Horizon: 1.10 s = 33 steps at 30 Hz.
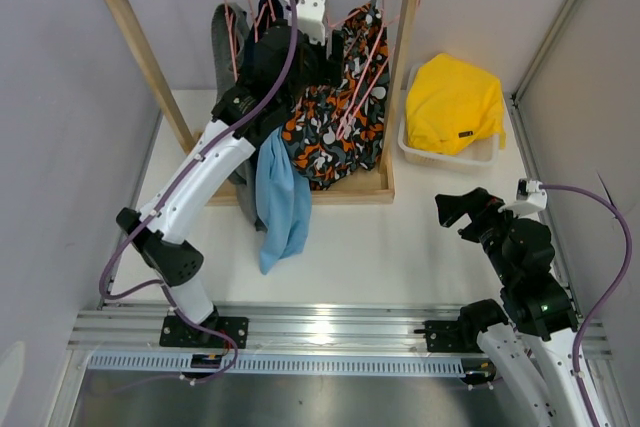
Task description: Remove the shorts from the hanger
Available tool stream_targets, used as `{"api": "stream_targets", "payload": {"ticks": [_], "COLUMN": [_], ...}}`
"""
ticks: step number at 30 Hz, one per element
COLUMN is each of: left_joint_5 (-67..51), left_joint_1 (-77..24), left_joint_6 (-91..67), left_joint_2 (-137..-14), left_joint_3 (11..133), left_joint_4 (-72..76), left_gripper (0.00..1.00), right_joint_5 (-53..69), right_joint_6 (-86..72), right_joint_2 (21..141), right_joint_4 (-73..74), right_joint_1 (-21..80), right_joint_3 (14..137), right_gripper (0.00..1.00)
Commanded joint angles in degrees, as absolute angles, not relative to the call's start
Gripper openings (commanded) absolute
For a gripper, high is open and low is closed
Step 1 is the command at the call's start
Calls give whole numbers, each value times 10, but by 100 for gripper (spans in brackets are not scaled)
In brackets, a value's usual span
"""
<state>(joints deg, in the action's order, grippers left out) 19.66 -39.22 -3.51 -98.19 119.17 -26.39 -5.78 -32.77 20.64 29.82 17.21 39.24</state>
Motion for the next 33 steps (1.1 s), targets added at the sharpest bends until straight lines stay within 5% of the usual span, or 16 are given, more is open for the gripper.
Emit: {"api": "stream_targets", "payload": {"ticks": [1, 4, 5, 6, 8, 9, 17, 24, 33], "left_joint_5": [188, 186, 187, 192, 200, 205, 171, 152, 64], "left_joint_1": [-383, -378, -374, -368, -365, -363, -363, -367, -368], "left_joint_6": [-38, -42, -49, -61, -71, -74, -55, -32, -40], "left_joint_2": [-993, -1005, -1010, -1012, -1027, -1045, -981, -969, -842], "left_joint_3": [1195, 1194, 1196, 1205, 1237, 1250, 1245, 1420, 1361], "left_joint_4": [-265, -265, -264, -272, -297, -310, -303, -431, -525], "left_gripper": [79, 70, 45, 30, 4, 0, 0, 0, 0], "right_joint_5": [-67, -68, -67, -68, -69, -69, -63, -63, -49], "right_joint_6": [-318, -316, -315, -314, -312, -312, -315, -310, -280], "right_joint_2": [202, 202, 203, 203, 203, 204, 211, 227, 238], "right_joint_4": [301, 302, 301, 302, 303, 302, 283, 262, 216], "right_joint_1": [176, 176, 176, 177, 176, 176, 177, 178, 177], "right_joint_3": [407, 406, 405, 405, 404, 403, 386, 385, 401], "right_gripper": [100, 99, 99, 99, 100, 99, 100, 100, 99]}}
